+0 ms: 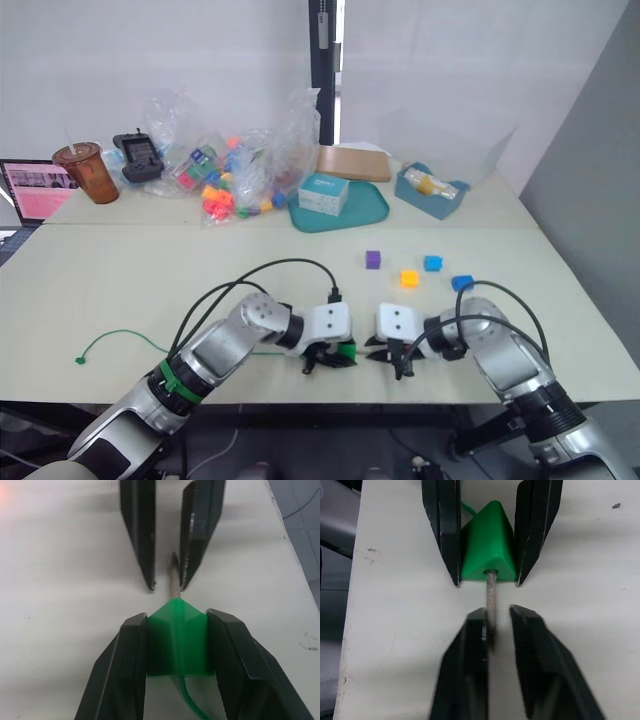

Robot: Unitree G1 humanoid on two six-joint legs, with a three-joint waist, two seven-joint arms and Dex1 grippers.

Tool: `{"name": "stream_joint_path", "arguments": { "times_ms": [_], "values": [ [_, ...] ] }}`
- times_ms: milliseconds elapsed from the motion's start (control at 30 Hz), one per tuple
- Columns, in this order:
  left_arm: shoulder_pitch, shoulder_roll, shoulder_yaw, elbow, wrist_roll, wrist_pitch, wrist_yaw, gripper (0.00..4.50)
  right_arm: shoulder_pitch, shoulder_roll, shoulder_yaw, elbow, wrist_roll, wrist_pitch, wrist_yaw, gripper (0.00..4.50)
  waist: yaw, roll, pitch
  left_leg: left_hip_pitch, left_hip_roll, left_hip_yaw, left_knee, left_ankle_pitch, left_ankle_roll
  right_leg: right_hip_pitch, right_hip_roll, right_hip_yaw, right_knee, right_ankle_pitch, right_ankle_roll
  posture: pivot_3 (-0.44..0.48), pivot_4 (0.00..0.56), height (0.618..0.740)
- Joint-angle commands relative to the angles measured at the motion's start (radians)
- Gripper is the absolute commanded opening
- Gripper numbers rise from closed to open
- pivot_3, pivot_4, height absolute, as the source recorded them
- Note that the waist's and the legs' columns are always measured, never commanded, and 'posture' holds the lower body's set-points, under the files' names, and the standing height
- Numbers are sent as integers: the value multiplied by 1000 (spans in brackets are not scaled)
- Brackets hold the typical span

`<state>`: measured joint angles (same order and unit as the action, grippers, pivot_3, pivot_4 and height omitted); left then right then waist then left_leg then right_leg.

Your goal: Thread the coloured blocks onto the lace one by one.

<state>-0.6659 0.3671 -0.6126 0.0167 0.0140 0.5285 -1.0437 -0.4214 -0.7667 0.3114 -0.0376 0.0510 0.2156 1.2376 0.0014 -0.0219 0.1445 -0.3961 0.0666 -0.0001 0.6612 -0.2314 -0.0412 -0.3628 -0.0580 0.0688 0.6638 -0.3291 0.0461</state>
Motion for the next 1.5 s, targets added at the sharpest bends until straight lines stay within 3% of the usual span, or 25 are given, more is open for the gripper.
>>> {"name": "stream_joint_path", "arguments": {
  "times_ms": [33,200,500,700,767,967,1067,1133,1333,1367,1500],
  "values": [
    [55,66,-8,-9,10,49,-33,1282,-9,-5,5,31,-32,-15,-14,0,-8,0,0,0,0,0,0,0,0,0,0,0,0,0,0,0,150,740],
    [130,139,42,-90,-16,106,-23,1282,-25,13,8,35,-5,-35,5,0,-25,0,0,1,1,0,-2,0,0,0,1,0,0,0,0,0,150,740],
    [326,447,254,-200,-106,61,-87,1282,-63,27,20,37,4,-34,41,0,-55,0,0,8,3,1,-10,0,0,2,3,2,0,-1,-2,0,150,740],
    [551,800,474,22,-100,-250,-201,1282,-79,27,11,29,11,-31,48,0,-73,1,1,14,4,4,-19,0,0,2,2,3,0,-3,-6,0,150,740],
    [601,873,532,117,-96,-345,-215,1282,-80,27,7,28,14,-29,47,0,-77,1,1,16,5,4,-20,0,0,2,3,4,1,-5,-8,0,150,740],
    [662,933,656,256,-120,-513,-228,1282,-77,33,10,15,21,-25,48,0,-59,5,4,9,5,5,-22,0,0,-7,3,3,2,-6,-10,0,150,740],
    [647,900,692,248,-145,-524,-200,1282,-83,43,15,6,24,-17,50,0,-50,6,4,6,5,6,-22,0,0,-10,3,3,2,-6,-10,0,150,740],
    [609,870,705,212,-184,-473,-196,2304,-89,48,16,3,26,-9,50,0,-43,6,5,5,5,6,-22,0,0,-10,3,3,2,-6,-10,0,150,740],
    [518,857,716,137,-178,-353,-172,4256,-92,50,7,-40,42,42,53,0,-15,1,9,-3,5,5,-16,0,-1,-16,3,1,6,-5,-10,0,150,740],
    [513,861,721,108,-200,-315,-190,4491,-90,49,5,-51,44,51,52,0,-14,0,9,-7,5,5,-15,1,-1,-21,2,1,8,-5,-10,0,150,740],
    [365,777,722,-194,-477,-12,-214,4491,-81,60,9,-161,62,162,30,0,1,-3,13,-13,5,3,-13,1,-2,-26,2,0,12,-5,-10,0,150,740]
  ]
}}
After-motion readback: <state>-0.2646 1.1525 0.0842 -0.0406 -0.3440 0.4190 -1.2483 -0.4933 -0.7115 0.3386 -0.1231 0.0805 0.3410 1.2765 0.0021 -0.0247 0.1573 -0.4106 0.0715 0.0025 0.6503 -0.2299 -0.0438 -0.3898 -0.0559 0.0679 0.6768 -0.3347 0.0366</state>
